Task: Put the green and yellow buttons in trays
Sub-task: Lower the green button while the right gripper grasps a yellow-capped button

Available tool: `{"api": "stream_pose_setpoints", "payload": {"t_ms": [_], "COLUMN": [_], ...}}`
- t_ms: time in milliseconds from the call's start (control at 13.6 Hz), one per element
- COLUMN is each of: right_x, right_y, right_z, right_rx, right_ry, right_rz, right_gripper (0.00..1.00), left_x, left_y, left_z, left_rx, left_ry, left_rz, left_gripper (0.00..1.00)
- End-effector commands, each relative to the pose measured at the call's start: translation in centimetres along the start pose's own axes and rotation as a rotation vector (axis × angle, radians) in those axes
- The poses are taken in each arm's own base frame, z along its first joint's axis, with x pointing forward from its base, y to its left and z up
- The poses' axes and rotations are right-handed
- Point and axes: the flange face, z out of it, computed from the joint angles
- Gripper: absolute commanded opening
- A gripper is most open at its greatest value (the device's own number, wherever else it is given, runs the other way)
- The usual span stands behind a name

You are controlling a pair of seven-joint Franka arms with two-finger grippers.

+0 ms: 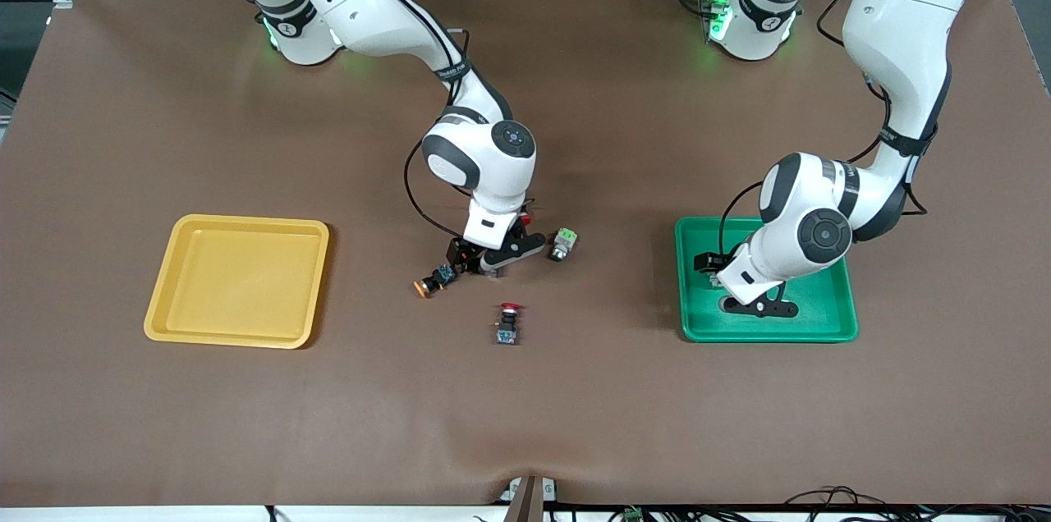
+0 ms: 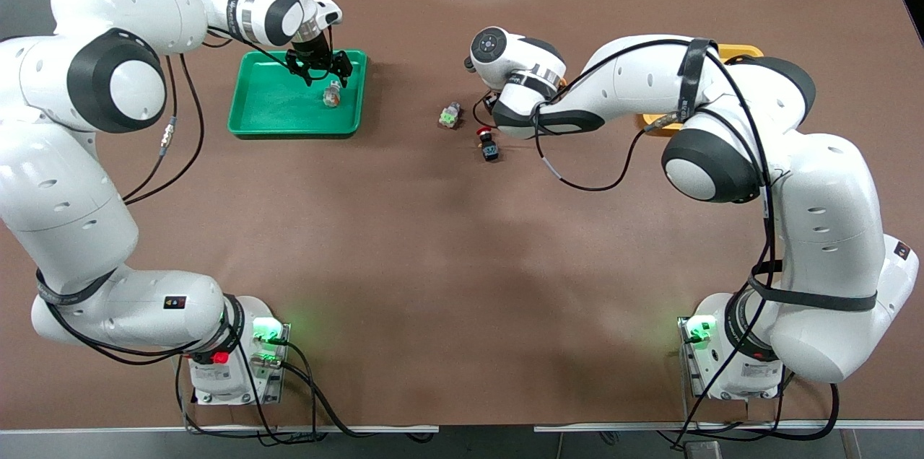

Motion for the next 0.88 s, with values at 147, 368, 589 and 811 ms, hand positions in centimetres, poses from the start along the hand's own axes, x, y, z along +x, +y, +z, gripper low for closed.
{"api": "stream_pose_setpoints", "payload": {"t_ms": [147,368,589,811], "right_x": [1.0,1.1,1.7,2.1], "right_y": [0.0,-0.3,-0.2,0.9], "right_z": [0.4,0.8,0.4,0.0], "right_rx": [-0.011,-0.005,0.052,0.046], "right_ry": [0.048,0.054,0.113,0.110], "right_rz": [-0.026,-0.027,0.004,0.002], "right_gripper": [1.00,0.82,0.00,0.00], "left_x": [-0.5,-0.4,-0.4,-0.4], "left_y": [-0.1,-0.1,-0.1,-0.1], "left_z": [-2.0,-2.1,-2.1,-2.0], "left_rx": [0.025,0.022,0.022,0.022], "left_ry": [-0.009,-0.008,-0.008,-0.009], "left_rz": [0.014,0.014,0.014,0.015], "left_gripper": [1.00,1.00,1.00,1.00]}}
